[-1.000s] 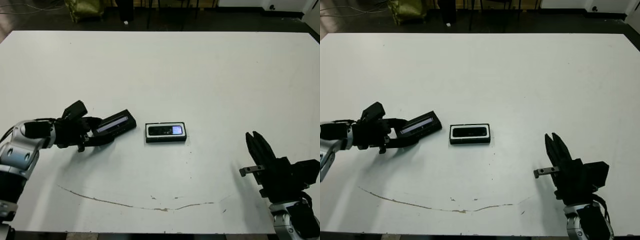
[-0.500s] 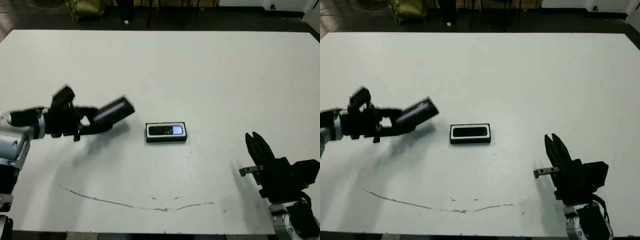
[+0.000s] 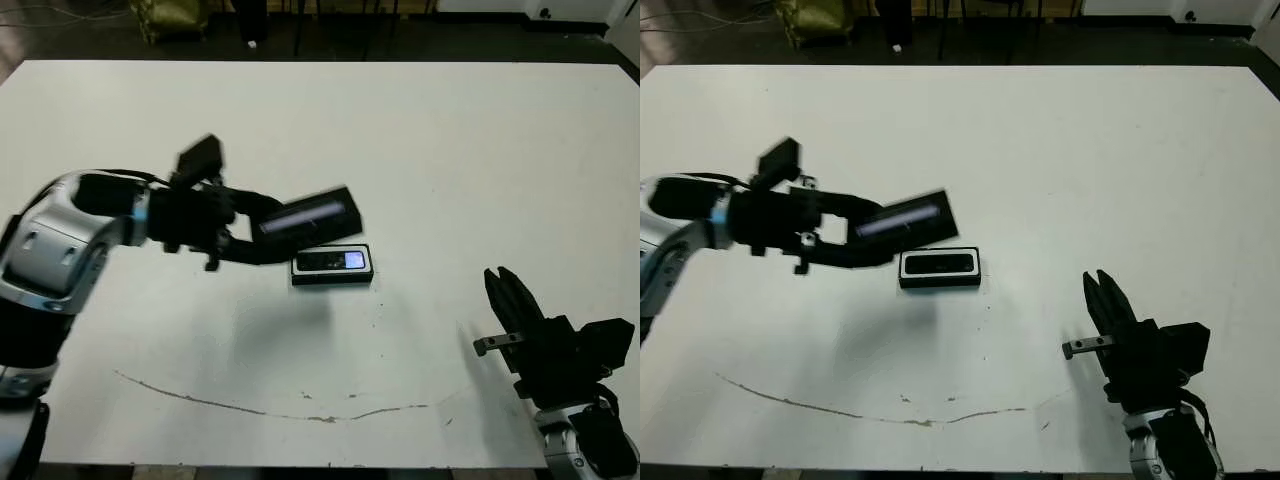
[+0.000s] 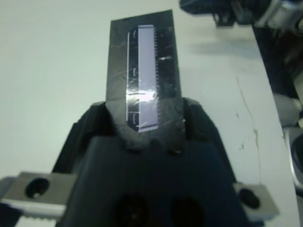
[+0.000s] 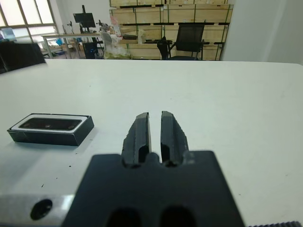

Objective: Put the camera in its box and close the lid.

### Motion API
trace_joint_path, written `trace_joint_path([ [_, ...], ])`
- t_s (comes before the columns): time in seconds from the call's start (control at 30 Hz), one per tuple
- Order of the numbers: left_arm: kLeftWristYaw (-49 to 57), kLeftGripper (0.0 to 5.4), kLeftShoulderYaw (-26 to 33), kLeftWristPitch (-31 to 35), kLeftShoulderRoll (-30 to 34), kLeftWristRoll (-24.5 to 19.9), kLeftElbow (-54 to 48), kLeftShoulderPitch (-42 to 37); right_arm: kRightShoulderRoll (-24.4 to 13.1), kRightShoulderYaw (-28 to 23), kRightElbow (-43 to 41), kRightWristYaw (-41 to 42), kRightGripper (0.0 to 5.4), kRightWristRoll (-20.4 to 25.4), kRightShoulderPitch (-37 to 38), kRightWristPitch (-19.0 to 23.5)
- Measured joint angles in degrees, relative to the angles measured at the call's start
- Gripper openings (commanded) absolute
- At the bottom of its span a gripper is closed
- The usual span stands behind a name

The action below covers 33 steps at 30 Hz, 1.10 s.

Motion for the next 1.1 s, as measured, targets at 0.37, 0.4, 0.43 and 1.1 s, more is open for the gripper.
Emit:
trace_joint_path([
  [0.37,0.62,2.38,-4.87,-7.52,-1.96,7.05,5.37,0.06,0.00,0.08,1.09,0.43,0.00,-0.02,0.17,-0.93],
  [0.4,0.98,2.38,-4.68,-7.95,-2.22,7.13,5.36,0.23,0.00,0.08,1.11,0.44,0.00,-0.02,0.15,-0.93],
  [0.43,1.39,2.38,-4.37,-8.36,-2.47,7.14,5.32,0.46,0.01,0.08,1.26,0.50,0.00,0.00,0.11,-0.96],
  [1.1,5.81,2.38,0.10,-15.97,-2.05,11.68,5.80,1.51,0.23,0.81,0.59,-0.40,0.00,-0.02,0.80,-0.46],
])
